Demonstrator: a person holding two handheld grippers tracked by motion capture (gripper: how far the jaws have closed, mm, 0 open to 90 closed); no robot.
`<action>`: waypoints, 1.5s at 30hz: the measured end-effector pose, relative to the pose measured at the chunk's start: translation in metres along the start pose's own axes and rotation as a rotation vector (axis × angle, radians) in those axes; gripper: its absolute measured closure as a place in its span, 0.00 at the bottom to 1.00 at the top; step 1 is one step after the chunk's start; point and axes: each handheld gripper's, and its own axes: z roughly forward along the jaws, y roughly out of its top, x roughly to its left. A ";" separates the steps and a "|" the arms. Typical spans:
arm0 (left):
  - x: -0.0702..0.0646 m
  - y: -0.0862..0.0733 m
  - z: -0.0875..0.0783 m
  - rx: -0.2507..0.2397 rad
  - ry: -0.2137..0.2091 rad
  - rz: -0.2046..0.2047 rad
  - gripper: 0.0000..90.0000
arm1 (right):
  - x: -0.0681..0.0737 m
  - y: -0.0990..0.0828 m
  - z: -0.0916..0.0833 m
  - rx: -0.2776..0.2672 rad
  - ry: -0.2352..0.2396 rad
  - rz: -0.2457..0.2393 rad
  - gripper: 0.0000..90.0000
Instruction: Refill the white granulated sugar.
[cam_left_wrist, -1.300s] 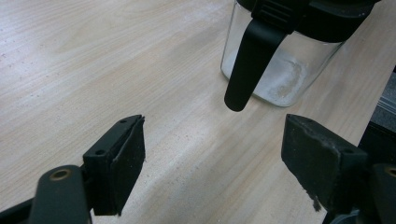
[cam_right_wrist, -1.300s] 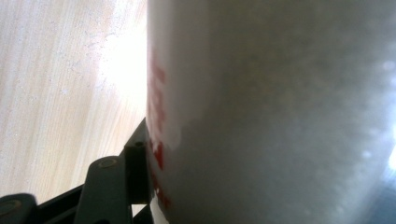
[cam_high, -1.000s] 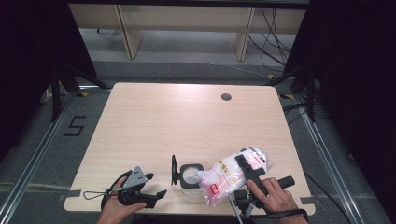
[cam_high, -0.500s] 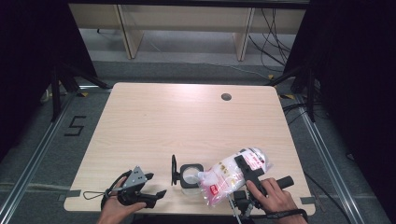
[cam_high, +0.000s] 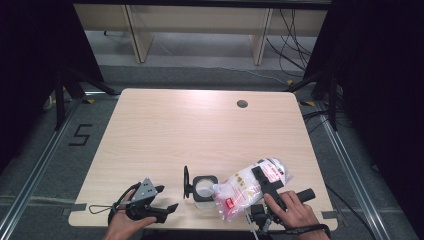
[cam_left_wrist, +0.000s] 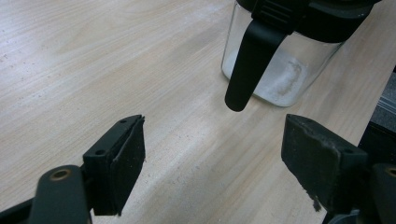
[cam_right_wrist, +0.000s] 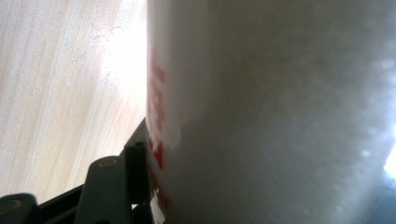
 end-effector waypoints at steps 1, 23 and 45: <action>0.000 0.000 0.000 0.000 0.002 -0.009 0.24 | 0.000 0.000 0.000 0.000 0.000 0.003 0.45; 0.000 0.000 0.000 -0.009 -0.003 -0.004 0.24 | 0.001 0.001 0.000 -0.010 0.003 0.012 0.46; -0.001 0.000 0.000 -0.002 0.002 -0.020 0.24 | -0.001 -0.003 0.000 -0.028 0.000 0.038 0.46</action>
